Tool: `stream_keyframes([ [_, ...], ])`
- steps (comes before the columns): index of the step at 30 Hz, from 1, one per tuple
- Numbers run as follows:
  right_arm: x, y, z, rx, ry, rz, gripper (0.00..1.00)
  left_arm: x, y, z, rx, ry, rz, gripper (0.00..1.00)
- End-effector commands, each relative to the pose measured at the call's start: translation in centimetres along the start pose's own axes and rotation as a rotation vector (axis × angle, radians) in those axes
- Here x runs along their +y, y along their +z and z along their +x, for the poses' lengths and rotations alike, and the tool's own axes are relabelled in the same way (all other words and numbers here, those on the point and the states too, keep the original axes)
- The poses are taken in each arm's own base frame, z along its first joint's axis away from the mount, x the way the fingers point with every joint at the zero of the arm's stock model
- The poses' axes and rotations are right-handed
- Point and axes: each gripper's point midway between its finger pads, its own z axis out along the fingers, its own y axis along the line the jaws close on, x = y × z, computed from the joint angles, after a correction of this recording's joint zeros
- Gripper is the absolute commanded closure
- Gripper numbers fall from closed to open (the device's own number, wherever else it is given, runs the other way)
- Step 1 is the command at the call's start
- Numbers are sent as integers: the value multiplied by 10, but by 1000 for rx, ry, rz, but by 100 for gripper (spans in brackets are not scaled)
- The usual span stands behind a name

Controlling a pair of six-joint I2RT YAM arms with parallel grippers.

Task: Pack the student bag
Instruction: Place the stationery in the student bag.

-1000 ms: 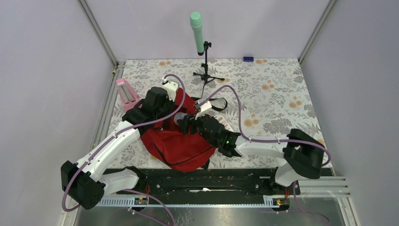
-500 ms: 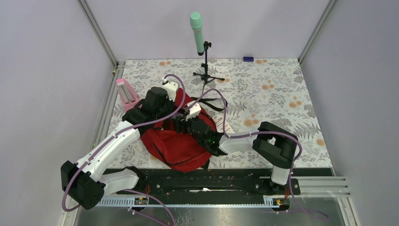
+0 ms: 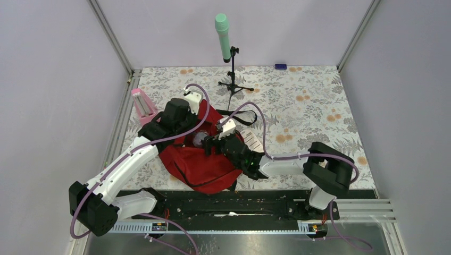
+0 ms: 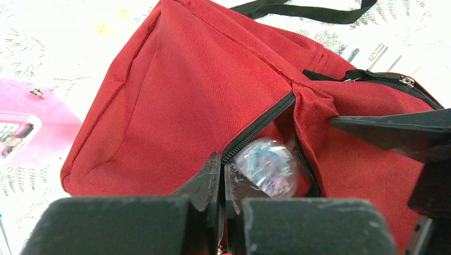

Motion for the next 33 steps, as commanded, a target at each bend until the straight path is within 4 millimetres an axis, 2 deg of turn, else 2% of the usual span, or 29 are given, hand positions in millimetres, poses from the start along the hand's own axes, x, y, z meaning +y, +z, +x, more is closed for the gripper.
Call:
stream_keyframes([
  [1,-3,-18,-23,-3,12,7,11,-2,-5,-24,-86,-25,19,100],
  [5,0,-23,-25,44,-4,-8,15,-2,-5,-24,-86,-25,20,100],
  [11,15,-20,-15,122,-10,-68,25,-2,-6,-24,-87,-25,17,100],
  [15,25,-14,-11,136,1,-101,31,-1,-6,-24,-88,-25,13,100],
  [19,41,-5,-8,163,-10,-156,42,-2,-5,-24,-85,-25,16,100],
  [24,49,2,2,193,-10,-179,50,-1,-5,-23,-86,-25,12,100],
  [29,48,7,15,233,-23,-167,58,-1,-5,-23,-84,-23,12,100],
  [33,47,11,30,266,-30,-159,60,-1,-6,-24,-88,-24,10,100],
])
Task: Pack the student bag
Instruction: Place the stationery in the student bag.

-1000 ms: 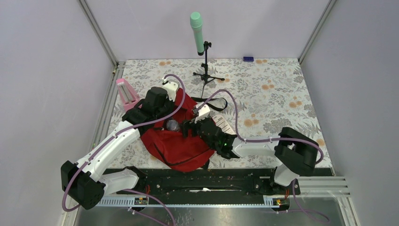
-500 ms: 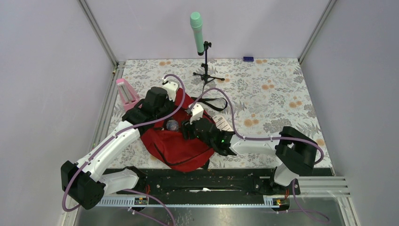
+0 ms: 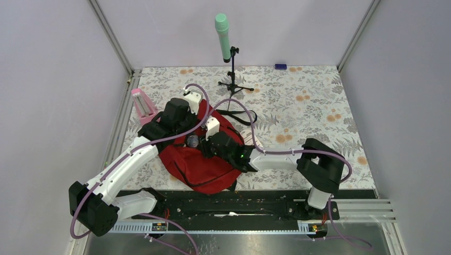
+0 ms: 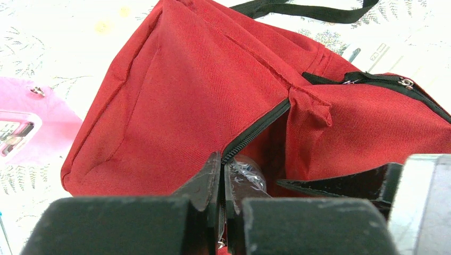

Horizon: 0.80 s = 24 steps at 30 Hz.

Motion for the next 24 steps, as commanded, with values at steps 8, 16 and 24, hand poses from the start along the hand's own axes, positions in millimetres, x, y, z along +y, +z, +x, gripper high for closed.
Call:
stream_keyframes([
  [8,9,30,0,0,13,5,63,-1,-6,-24,-87,-21,12,100],
  [16,6,55,-30,-122,54,52,62,-1,-6,-24,-88,-23,11,100],
  [24,-2,65,-58,-226,85,65,57,0,-5,-24,-86,-24,5,100],
])
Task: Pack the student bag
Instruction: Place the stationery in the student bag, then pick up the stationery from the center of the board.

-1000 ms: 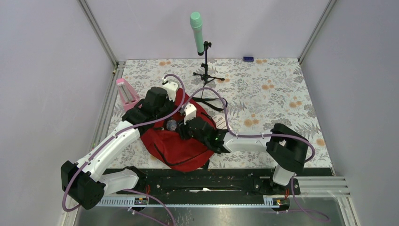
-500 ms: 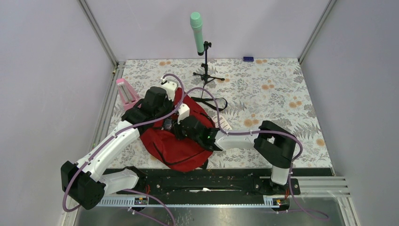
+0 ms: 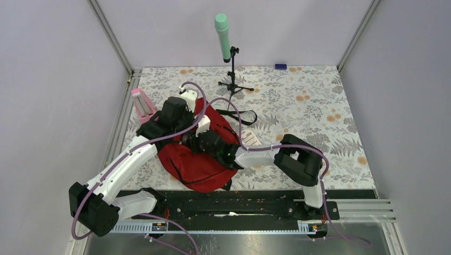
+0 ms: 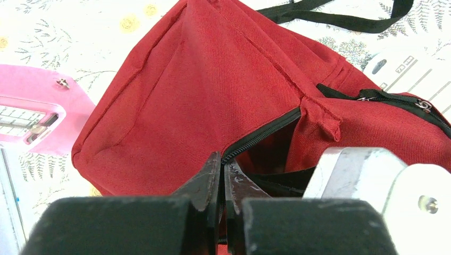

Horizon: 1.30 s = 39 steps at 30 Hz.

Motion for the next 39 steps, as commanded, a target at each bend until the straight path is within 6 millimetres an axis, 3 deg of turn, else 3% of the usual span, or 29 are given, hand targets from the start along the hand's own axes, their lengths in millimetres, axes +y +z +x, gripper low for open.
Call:
stream_keyframes([
  [1,-10,13,-52,-152,34,44,57,-15,-7,-22,-80,-11,64,100],
  [8,4,-18,-54,-117,-12,-83,47,-7,-6,-23,-79,-25,41,100],
  [15,5,-80,-55,-73,-17,-172,26,1,-6,-22,-78,-35,12,100],
  [18,-7,-105,-53,-49,-31,-141,18,5,-5,-21,-76,-34,-4,100],
  [22,-41,-137,-55,-10,-30,-31,12,8,-7,-24,-94,-40,-20,100],
  [27,-104,-165,-47,54,132,115,11,8,-9,-27,-103,-47,-13,100],
  [34,-183,-202,-16,102,303,319,8,6,-32,-70,-200,-86,31,100],
  [39,-223,-209,12,161,427,385,10,14,-47,-89,-243,-92,11,100],
])
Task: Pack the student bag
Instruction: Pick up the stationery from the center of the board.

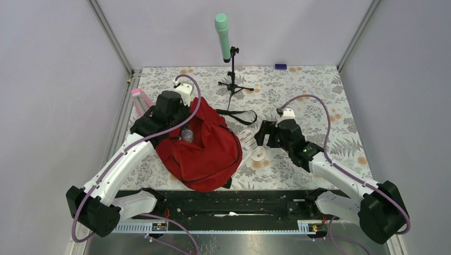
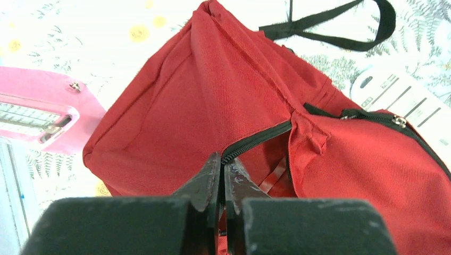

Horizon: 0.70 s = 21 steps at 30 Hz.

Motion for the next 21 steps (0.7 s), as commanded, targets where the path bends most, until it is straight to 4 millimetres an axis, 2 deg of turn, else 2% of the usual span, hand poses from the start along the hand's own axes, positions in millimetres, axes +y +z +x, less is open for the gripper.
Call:
stream_keyframes([
  [1,-31,5,20,100,122,37,11,2,-33,-71,-229,-49,18,100],
  [6,-44,17,41,204,225,7,16,7,-34,-73,-237,-63,3,100],
  [10,-44,28,51,262,256,-19,23,4,-32,-72,-238,-63,22,100],
  [21,-39,57,58,319,266,-65,40,6,-19,-52,-207,-63,16,100],
])
